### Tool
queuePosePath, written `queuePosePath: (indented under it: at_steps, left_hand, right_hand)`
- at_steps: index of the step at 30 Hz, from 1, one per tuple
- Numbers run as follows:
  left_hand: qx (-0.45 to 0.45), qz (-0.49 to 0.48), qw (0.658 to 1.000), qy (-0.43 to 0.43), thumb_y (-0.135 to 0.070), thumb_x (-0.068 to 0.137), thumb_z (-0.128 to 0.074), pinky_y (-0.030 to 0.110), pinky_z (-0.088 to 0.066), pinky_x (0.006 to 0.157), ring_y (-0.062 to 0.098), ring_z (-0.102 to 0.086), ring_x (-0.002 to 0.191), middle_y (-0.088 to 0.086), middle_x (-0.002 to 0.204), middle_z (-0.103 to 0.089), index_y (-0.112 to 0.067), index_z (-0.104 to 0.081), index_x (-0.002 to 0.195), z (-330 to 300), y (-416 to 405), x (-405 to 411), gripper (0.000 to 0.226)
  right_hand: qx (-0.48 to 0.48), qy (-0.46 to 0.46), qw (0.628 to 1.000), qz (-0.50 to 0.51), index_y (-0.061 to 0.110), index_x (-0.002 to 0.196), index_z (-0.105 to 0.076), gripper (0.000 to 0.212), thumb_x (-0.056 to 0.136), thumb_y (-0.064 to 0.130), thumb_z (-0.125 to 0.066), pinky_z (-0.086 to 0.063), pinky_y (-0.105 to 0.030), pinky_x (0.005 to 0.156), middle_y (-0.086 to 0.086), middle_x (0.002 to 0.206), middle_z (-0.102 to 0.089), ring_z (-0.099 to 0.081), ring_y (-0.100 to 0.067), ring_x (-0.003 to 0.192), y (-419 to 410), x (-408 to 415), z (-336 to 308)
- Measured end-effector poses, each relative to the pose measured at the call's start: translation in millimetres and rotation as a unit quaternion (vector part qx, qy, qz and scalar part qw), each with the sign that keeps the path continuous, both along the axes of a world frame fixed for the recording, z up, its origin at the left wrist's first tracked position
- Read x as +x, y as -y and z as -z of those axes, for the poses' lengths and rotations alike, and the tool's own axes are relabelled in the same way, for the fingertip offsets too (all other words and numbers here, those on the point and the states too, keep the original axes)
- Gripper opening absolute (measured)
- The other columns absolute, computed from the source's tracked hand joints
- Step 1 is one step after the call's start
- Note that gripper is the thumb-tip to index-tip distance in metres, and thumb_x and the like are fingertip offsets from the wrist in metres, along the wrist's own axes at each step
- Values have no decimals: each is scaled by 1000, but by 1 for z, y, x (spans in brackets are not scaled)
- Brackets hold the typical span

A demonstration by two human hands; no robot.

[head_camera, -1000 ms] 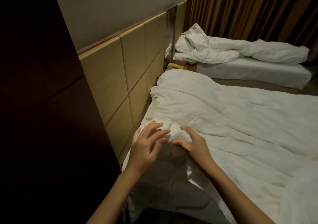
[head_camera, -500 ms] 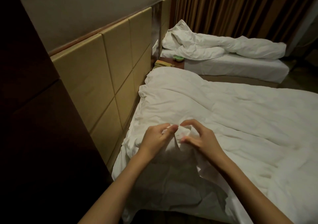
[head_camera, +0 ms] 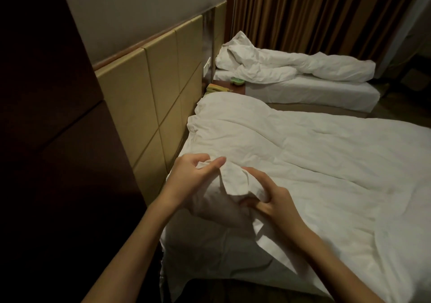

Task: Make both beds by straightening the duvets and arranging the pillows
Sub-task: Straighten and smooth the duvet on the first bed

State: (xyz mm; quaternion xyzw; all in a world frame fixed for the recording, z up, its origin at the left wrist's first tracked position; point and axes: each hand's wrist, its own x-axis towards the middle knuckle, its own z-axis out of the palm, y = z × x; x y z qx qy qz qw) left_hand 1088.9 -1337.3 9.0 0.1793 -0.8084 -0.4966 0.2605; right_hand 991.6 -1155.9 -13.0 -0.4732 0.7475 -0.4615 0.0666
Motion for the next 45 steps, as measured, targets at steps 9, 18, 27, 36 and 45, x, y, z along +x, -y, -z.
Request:
queuePosePath:
  at_steps: [9,18,27,36,45]
  left_hand:
    - [-7,5,998,-56,-39,86,-66,31,-31,54,20,-43,55,12,54,-44,6,-52,61,-56,-6,52,54]
    - [-5,17,998,-66,-50,79,-59,25,-40,56,27,-57,61,24,69,-59,8,-65,71,-77,-37,101,59]
    - [-24,13,995,-99,-53,77,-57,30,-42,59,38,-59,70,29,73,-61,9,-68,76,-101,-60,152,63]
    - [2,21,994,-105,-45,77,-58,16,-45,55,13,-62,60,14,65,-65,0,-70,67,-119,-82,183,47]
    - [14,6,994,-107,-53,73,-56,46,-50,67,45,-61,77,34,79,-62,13,-67,82,-130,-89,220,67]
  right_hand:
    - [-47,-136,989,-35,14,122,-56,51,74,20,-72,-34,6,79,8,116,-57,-54,17,90,-2,34,-66]
    - [-57,-123,989,-55,26,110,-59,41,71,27,-72,-37,1,86,25,107,-57,-48,26,102,-24,76,-87]
    - [-68,-131,986,-80,26,105,-61,38,71,35,-75,-40,0,82,28,101,-56,-50,23,97,-40,111,-111]
    - [-70,-174,980,-69,27,104,-61,38,69,32,-73,-38,3,76,33,99,-53,-49,28,93,-56,137,-126]
    - [-98,-173,975,-101,27,107,-61,47,75,62,-62,-42,-1,82,32,103,-56,-52,22,98,-53,164,-135]
